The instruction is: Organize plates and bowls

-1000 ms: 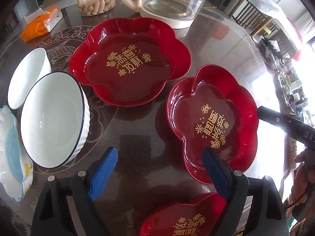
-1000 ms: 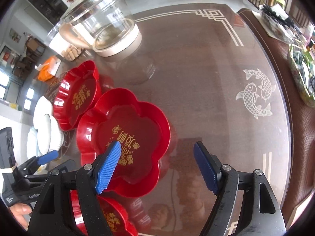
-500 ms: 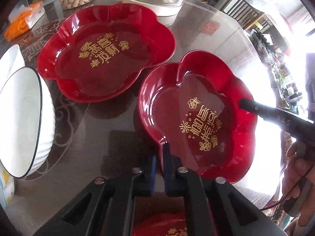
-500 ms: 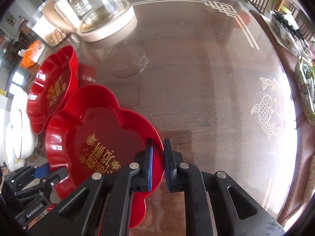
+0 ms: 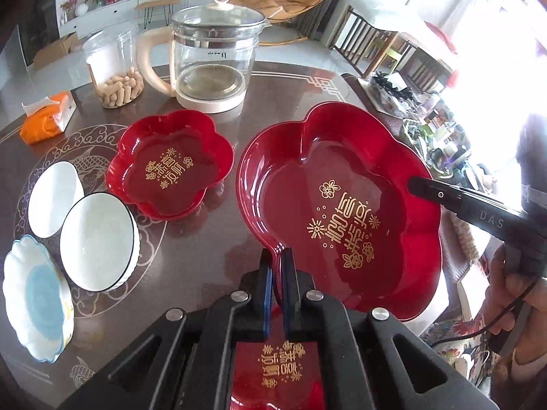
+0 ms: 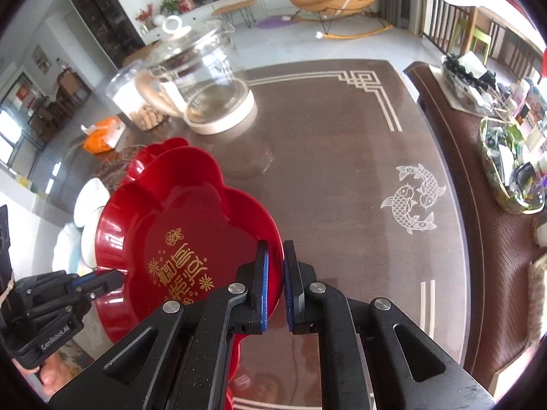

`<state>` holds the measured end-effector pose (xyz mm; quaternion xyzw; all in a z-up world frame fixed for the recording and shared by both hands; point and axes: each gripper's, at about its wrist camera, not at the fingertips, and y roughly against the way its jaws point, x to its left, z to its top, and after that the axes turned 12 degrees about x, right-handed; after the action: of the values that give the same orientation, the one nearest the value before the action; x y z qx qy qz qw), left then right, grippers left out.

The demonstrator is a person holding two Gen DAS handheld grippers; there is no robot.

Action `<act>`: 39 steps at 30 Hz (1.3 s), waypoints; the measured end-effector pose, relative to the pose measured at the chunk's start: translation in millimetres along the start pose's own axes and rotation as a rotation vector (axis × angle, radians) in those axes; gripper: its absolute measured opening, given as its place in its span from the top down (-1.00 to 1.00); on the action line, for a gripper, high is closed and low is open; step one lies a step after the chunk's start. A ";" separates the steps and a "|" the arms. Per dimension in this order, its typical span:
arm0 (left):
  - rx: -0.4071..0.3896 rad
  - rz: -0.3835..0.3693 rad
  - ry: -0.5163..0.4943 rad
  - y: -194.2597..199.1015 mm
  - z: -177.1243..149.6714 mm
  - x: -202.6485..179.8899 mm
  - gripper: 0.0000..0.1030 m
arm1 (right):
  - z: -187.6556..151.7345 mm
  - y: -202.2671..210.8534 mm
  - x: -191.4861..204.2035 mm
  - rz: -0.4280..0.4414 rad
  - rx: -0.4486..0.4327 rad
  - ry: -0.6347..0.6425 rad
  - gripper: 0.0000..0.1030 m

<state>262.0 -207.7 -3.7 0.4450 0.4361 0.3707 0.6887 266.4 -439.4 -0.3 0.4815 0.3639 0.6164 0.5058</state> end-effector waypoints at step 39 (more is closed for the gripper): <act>0.060 0.201 -0.176 -64.8 -115.5 22.3 0.73 | -192.9 -62.5 58.3 -0.054 0.040 -0.102 0.74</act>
<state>170.1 -175.5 -96.2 0.5378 0.3381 0.3840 0.6701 96.5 -361.2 -98.1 0.5124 0.3627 0.5696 0.5305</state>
